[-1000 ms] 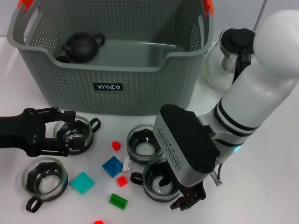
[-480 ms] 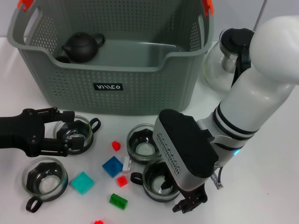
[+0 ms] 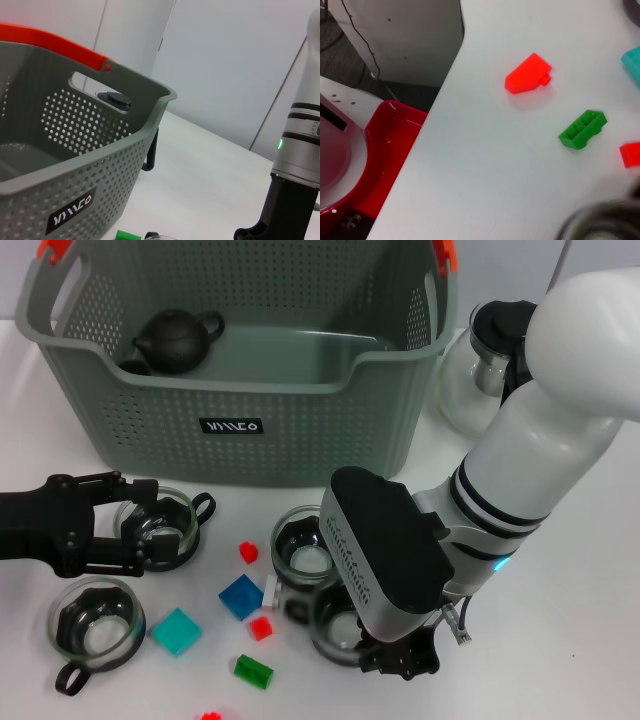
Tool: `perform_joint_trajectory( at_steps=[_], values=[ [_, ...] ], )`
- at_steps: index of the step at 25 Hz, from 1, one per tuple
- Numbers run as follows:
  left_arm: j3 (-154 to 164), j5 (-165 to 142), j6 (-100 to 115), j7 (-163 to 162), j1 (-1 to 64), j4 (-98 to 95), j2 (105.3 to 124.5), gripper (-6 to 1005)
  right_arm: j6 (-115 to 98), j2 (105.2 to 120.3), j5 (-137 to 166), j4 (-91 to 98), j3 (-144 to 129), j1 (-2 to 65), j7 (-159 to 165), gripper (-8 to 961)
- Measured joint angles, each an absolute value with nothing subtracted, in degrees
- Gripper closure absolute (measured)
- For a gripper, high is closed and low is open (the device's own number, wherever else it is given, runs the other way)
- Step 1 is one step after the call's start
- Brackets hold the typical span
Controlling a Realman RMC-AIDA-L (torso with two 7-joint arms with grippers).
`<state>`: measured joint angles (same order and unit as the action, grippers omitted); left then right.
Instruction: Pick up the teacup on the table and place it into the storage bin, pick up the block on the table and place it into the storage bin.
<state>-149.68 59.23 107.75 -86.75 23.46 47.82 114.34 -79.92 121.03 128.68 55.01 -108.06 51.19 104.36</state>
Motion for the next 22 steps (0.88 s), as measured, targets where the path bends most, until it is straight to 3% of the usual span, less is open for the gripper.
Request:
perform_joint_trajectory(
  at_steps=[9,22],
  values=[
    [-149.7,59.2,107.8,-86.7,23.5,47.8,114.34,70,-80.5,120.9,128.4,55.9,-108.0,51.0,105.9,896],
    [-149.7,59.5,107.5,-86.7,23.5,47.8,114.28,71,-96.1,120.22,128.7,69.3,-98.7,49.6,111.0,895]
  ],
)
